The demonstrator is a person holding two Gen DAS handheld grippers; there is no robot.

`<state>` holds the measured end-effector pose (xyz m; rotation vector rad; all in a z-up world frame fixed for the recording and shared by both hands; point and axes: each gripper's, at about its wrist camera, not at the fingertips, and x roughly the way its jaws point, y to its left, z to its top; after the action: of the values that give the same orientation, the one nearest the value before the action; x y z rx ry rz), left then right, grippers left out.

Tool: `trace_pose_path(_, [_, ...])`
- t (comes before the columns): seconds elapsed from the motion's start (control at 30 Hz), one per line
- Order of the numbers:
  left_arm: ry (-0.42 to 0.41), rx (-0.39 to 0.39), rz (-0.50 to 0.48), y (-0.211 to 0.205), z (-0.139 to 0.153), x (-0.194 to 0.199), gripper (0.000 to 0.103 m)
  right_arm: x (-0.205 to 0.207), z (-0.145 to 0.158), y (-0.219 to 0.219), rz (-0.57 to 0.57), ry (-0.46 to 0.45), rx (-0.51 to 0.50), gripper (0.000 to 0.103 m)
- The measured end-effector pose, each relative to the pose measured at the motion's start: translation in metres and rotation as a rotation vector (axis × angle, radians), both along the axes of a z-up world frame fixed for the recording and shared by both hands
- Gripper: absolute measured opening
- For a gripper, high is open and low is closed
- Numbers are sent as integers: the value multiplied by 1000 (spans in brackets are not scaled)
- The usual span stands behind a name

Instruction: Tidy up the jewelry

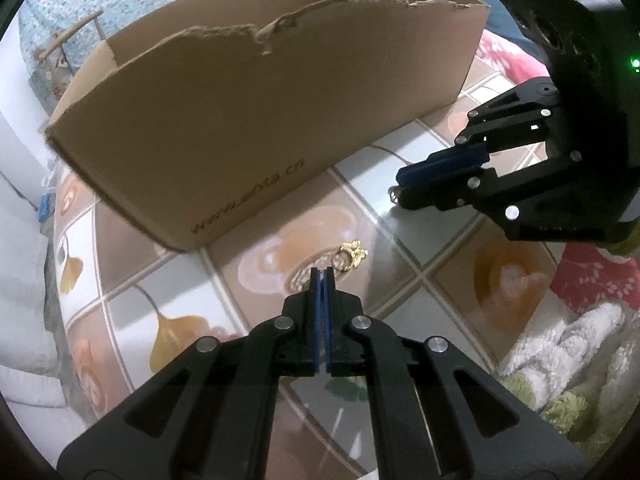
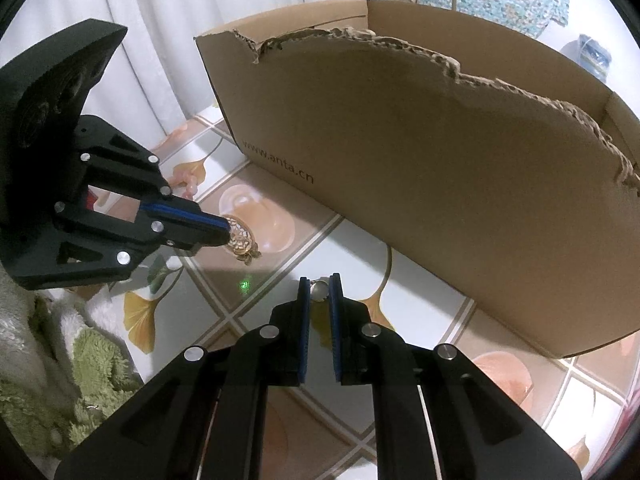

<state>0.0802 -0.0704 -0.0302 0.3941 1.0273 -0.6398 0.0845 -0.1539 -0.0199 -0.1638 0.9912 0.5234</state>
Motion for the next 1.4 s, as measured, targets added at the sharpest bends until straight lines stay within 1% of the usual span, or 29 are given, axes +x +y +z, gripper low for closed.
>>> trace_pose_path(0.07, [-8,-10,9,2,3,-2,1,0,0,-1,0,0,4,10])
trace_pose_path(0.17, [-12,-73,-1,8,10,-5,3,-1,-1,-1,-1,-1,7,10])
trace_pose_path(0.2, [-13,-90,-11,11,11,-6,12,-1,-1,-1,0,-2,6,10])
trace_pose_path(0.23, [-25,-99,-23,10,13,-8,24,-2,0,-2,0,-2,6,10])
trace_pose_path(0.27, [-37,-95,-36,9,14,-9,26,-2,-1,-2,-1,-1,6,10])
trace_pose_path(0.4, [-42,-55,-78,3,10,-10,26,-2,-1,-2,-9,1,9,10])
trace_pose_path(0.6, [-12,-42,-61,-1,8,-1,26,-2,-2,-4,-16,2,20,10])
trace_pose_path(0.63, [-11,-45,-61,-1,9,-1,26,-2,-2,-5,-17,3,22,10])
trace_pose_path(0.67, [-10,-43,-60,-10,11,7,26,-1,-2,-5,-18,3,24,10])
trace_pose_path(0.8, [-15,-33,-70,-14,16,15,25,-1,-3,-6,-17,3,26,10])
trace_pose_path(0.87, [-15,-35,-69,-14,13,15,22,0,-3,-6,-20,4,27,10])
trace_pose_path(0.9, [-16,-35,-66,-15,13,16,18,0,-3,-6,-21,4,29,10])
trace_pose_path(1.03, [-13,-33,-66,-17,11,19,11,0,-4,-7,-24,4,34,10])
trace_pose_path(1.4, [-20,-32,-68,-16,10,19,10,-1,-3,-11,-29,3,51,10])
